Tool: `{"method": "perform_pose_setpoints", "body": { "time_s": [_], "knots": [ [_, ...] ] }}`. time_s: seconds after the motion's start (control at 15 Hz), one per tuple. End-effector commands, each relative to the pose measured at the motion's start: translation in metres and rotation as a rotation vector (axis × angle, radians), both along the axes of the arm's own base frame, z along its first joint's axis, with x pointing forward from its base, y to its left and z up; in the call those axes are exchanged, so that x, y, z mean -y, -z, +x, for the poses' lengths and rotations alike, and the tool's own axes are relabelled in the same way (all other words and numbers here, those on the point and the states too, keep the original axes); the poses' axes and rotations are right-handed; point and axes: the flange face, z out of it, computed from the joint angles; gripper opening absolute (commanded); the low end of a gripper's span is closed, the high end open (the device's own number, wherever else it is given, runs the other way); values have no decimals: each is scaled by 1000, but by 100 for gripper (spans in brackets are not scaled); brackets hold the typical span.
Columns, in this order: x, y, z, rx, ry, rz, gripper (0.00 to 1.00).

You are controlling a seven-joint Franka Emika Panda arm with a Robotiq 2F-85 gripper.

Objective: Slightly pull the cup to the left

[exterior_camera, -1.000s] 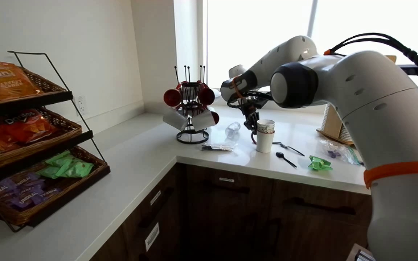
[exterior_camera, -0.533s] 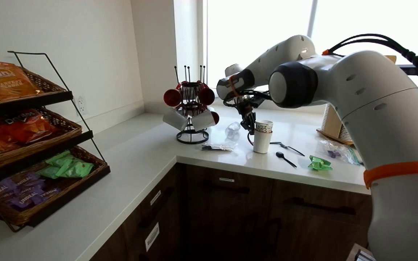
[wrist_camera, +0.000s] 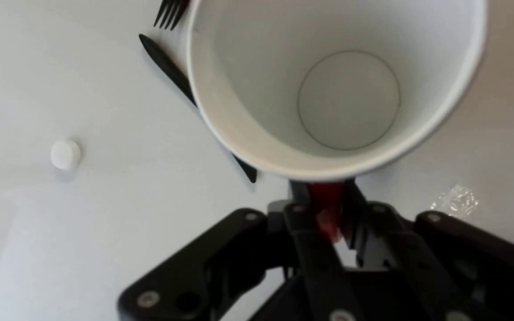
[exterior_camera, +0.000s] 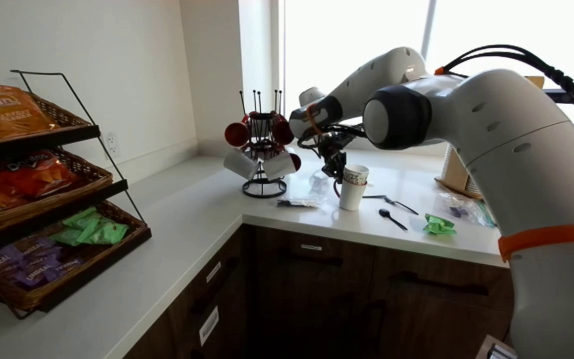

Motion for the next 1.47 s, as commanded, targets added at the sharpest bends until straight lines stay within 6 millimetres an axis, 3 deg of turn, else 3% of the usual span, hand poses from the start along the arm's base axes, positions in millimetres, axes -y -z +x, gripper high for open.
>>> {"method": "perform_pose_setpoints", "body": {
  "time_s": [0.0, 0.67, 1.4],
  "knots": [
    [-18, -6, 1, 2, 60, -63, 5],
    [-53, 1, 5, -69, -112, -39, 5],
    [-81, 1, -12, -164, -298, -29, 5]
  ]
}}
